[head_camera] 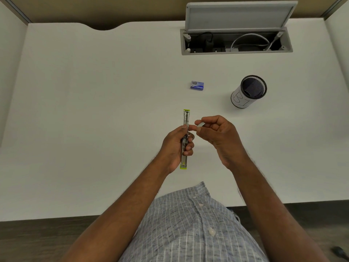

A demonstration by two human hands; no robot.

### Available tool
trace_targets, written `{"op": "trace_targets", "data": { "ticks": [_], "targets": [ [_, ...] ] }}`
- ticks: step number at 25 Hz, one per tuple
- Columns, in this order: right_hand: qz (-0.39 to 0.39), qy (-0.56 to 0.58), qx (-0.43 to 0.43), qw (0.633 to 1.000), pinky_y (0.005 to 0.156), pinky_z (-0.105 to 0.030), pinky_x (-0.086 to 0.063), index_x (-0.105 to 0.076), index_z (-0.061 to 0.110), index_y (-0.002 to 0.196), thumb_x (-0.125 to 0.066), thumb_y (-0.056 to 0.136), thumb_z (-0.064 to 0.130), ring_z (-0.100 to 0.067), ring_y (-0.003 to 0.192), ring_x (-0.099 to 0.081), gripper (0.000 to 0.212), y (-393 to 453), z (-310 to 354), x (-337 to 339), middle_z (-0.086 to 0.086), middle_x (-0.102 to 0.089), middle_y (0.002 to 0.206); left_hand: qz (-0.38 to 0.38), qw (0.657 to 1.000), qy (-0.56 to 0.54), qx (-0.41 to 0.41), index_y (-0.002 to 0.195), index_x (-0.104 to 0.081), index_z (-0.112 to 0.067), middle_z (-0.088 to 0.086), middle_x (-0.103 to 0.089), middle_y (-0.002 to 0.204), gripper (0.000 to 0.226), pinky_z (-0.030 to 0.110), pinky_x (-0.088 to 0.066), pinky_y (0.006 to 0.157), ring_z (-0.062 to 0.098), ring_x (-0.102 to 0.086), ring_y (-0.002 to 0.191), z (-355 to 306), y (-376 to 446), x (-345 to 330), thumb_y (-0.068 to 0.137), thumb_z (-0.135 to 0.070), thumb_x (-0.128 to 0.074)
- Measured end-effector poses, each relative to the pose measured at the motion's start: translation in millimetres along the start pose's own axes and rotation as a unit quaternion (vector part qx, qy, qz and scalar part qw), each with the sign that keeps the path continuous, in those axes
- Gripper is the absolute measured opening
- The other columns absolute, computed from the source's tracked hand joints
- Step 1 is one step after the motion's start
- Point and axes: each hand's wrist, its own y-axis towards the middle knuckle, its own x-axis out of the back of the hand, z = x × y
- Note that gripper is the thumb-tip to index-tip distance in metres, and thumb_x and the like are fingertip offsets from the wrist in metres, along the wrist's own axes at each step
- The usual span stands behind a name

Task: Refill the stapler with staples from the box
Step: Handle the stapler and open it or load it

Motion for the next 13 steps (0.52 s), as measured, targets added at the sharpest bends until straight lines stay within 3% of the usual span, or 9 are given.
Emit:
{"op": "trace_targets", "data": {
  "ticks": [4,6,9,13],
  "targets": [
    [-0.007,-0.004,0.006,1.000,0.090,-0.039,-0.059,-0.068,0.014,0.108,-0.083,0.081,0.008,-0.034,0.104,-0.074,0.031,0.9,0.4,0.4,-0.015,-0.077,0.106,0.000,1.000,0.002,0.000,0.099,-0.070,-0.014,0.003,-0.050,0.069,0.031,0.022,-0.029,0.046,0.013,-0.039,0.049,-0.4,0.7,-0.9,0.107,-0.027,-0.043],
    [-0.023,-0.035,0.025,0.999,0.083,-0.033,-0.060,-0.070,0.013,0.107,-0.083,0.080,0.008,-0.027,0.097,-0.075,0.030,1.6,1.1,-0.5,-0.012,-0.077,0.101,0.000,1.000,0.004,-0.001,0.099,-0.070,-0.014,0.002,-0.051,0.068,0.031,0.022,-0.029,0.045,0.012,-0.040,0.049,-0.8,0.7,-1.0,0.107,-0.027,-0.043],
    [-0.044,-0.133,0.063,0.988,0.078,-0.027,-0.060,-0.074,0.016,0.109,-0.085,0.081,0.016,-0.016,0.087,-0.075,0.030,2.1,1.7,-2.9,-0.002,-0.077,0.095,0.000,1.000,0.003,0.000,0.099,-0.070,-0.015,0.003,-0.051,0.069,0.031,0.023,-0.030,0.045,0.013,-0.040,0.050,-0.9,0.1,-1.9,0.107,-0.028,-0.043],
    [-0.062,-0.291,0.128,0.946,0.069,-0.007,-0.050,-0.074,0.028,0.108,-0.081,0.085,0.020,-0.002,0.078,-0.069,0.025,0.0,2.0,-12.5,0.016,-0.072,0.088,0.003,1.000,-0.014,0.016,0.105,-0.064,-0.012,0.005,-0.053,0.071,0.032,0.024,-0.032,0.045,0.014,-0.041,0.052,-0.2,-0.6,-4.8,0.108,-0.036,-0.042]
  ]
}}
